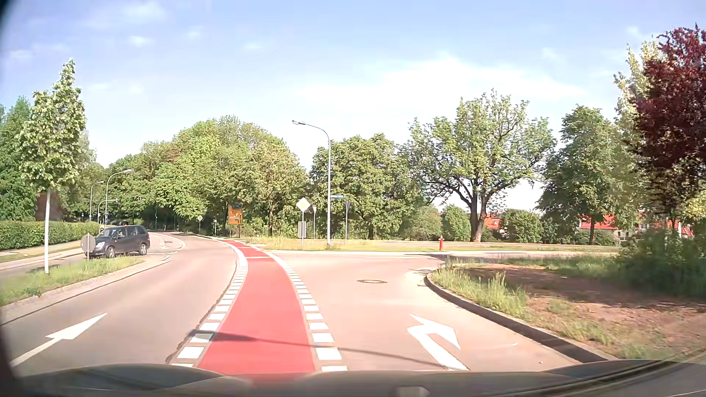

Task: Follow the waypoints while adhering to traffic rules and regulations

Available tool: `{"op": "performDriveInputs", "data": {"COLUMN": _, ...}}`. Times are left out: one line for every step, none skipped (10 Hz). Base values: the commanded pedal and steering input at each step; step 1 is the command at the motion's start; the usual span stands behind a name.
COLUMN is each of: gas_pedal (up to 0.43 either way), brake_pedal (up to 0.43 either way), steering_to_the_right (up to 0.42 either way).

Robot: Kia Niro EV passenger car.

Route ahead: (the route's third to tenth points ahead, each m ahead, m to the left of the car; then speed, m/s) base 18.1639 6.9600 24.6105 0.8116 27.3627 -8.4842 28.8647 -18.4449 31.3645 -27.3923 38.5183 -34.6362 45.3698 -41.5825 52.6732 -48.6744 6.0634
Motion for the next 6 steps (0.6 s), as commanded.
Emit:
{"op": "performDriveInputs", "data": {"gas_pedal": 0.039, "brake_pedal": 0.000, "steering_to_the_right": -0.057}}
{"op": "performDriveInputs", "data": {"gas_pedal": 0.039, "brake_pedal": 0.000, "steering_to_the_right": -0.057}}
{"op": "performDriveInputs", "data": {"gas_pedal": 0.039, "brake_pedal": 0.000, "steering_to_the_right": -0.057}}
{"op": "performDriveInputs", "data": {"gas_pedal": 0.039, "brake_pedal": 0.000, "steering_to_the_right": -0.057}}
{"op": "performDriveInputs", "data": {"gas_pedal": 0.039, "brake_pedal": 0.000, "steering_to_the_right": -0.057}}
{"op": "performDriveInputs", "data": {"gas_pedal": 0.039, "brake_pedal": 0.000, "steering_to_the_right": -0.056}}
